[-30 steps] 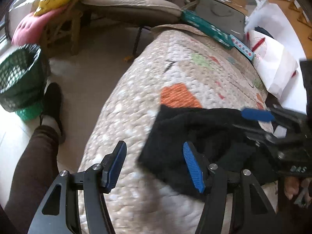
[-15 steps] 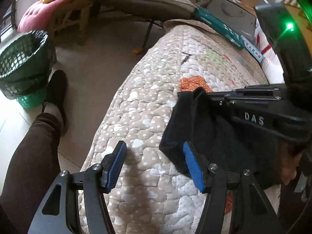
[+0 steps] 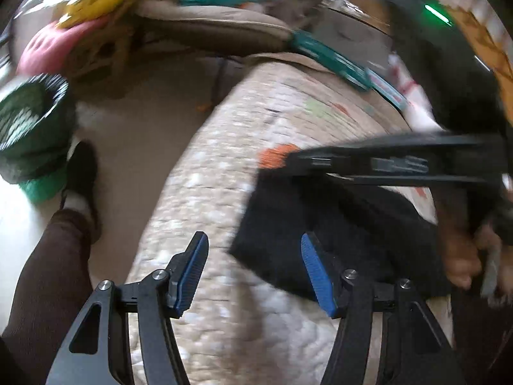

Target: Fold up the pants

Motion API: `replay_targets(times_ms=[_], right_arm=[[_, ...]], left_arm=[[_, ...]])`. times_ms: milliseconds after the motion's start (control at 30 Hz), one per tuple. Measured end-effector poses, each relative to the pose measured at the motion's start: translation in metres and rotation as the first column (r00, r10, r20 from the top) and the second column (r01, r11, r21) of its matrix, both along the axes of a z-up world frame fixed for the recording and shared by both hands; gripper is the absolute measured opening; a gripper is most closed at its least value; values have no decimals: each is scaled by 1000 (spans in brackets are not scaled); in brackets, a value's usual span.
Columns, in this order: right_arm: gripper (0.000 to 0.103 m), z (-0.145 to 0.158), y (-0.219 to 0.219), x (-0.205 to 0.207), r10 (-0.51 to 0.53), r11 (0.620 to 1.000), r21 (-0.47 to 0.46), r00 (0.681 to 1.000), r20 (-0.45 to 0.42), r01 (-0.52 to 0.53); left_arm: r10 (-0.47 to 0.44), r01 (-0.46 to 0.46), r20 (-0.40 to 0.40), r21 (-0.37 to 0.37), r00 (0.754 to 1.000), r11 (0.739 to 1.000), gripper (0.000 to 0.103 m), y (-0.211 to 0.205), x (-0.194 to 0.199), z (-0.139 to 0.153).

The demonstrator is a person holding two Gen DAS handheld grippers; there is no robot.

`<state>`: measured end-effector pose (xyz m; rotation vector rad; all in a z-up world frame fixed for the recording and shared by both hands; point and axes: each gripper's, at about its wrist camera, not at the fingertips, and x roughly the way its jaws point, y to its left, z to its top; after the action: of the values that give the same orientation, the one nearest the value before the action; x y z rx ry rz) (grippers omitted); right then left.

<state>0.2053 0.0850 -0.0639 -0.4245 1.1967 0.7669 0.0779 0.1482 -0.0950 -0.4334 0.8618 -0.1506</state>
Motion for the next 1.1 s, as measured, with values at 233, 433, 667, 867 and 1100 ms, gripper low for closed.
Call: replay_targets(times_ms=[233, 433, 667, 867, 1100], right_arm=[[26, -13, 8, 0, 39, 999, -36, 999, -4, -39], [1, -11, 13, 5, 6, 999, -51, 1000, 30, -4], [2, -19, 16, 27, -89, 994, -64, 995, 54, 93], [64, 2, -4, 21, -75, 996, 46, 997, 13, 75], [30, -21, 14, -7, 88, 988, -130, 995, 55, -81]], left_arm=[[-75, 78, -53, 54, 996, 995, 26, -26, 14, -11], [-18, 14, -64, -58, 998, 998, 20, -7, 12, -12], [15, -33, -96, -186, 995, 982, 28, 15, 13, -25], [28, -45, -94, -183, 995, 982, 27, 22, 13, -28], [19, -28, -81, -121, 997, 992, 24, 11, 11, -25]])
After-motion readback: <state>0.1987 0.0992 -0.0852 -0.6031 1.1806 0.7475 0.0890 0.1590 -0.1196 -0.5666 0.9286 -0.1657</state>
